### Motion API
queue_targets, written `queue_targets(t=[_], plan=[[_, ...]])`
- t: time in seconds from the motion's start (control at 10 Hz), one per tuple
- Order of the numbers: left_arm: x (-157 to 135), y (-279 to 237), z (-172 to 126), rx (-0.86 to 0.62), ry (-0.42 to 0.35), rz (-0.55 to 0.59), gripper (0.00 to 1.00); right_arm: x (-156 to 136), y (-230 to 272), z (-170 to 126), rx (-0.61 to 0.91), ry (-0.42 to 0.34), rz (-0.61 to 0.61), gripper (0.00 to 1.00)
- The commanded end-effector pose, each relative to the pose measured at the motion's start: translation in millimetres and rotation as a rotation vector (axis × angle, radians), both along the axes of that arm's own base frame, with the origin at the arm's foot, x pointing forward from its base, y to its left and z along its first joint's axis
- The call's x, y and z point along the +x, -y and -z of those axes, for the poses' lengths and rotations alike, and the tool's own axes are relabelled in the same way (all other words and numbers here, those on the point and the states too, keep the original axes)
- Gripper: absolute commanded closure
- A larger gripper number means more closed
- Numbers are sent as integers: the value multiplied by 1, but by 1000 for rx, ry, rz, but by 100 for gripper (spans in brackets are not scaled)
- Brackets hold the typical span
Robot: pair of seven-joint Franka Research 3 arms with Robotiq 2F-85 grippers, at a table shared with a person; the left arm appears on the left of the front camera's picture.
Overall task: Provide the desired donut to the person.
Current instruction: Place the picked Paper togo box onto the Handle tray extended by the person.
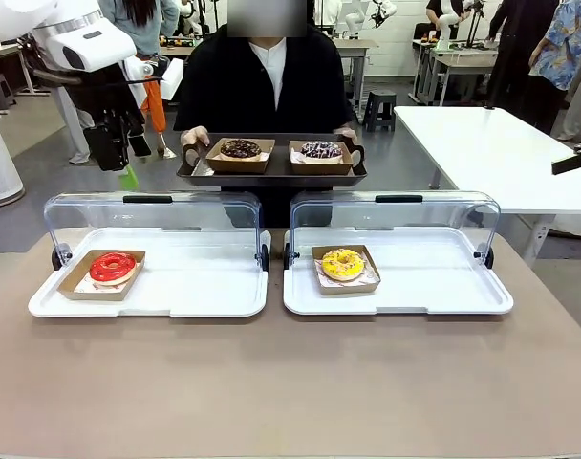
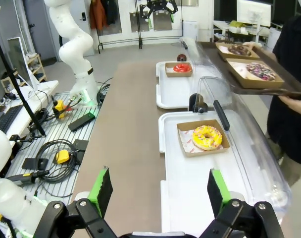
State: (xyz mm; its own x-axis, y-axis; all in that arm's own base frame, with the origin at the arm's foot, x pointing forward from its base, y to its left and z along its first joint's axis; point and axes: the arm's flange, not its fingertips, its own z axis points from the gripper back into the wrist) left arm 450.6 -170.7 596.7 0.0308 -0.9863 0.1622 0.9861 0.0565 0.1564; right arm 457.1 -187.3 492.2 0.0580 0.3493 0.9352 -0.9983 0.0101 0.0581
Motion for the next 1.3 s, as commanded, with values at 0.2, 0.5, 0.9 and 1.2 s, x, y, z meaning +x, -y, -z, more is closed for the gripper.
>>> queue_targets(t=[0.2,0.5,0.9,1.2], plan=[[-3,4,2,29,5,2,0,0,0,-1,-1,4,5,0],[-3,4,2,29,5,2,0,0,0,-1,-1,4,5,0],[-3,4,2,29,5,2,0,0,0,-1,-1,4,5,0],[-3,4,2,29,5,2,0,0,0,-1,-1,4,5,0]])
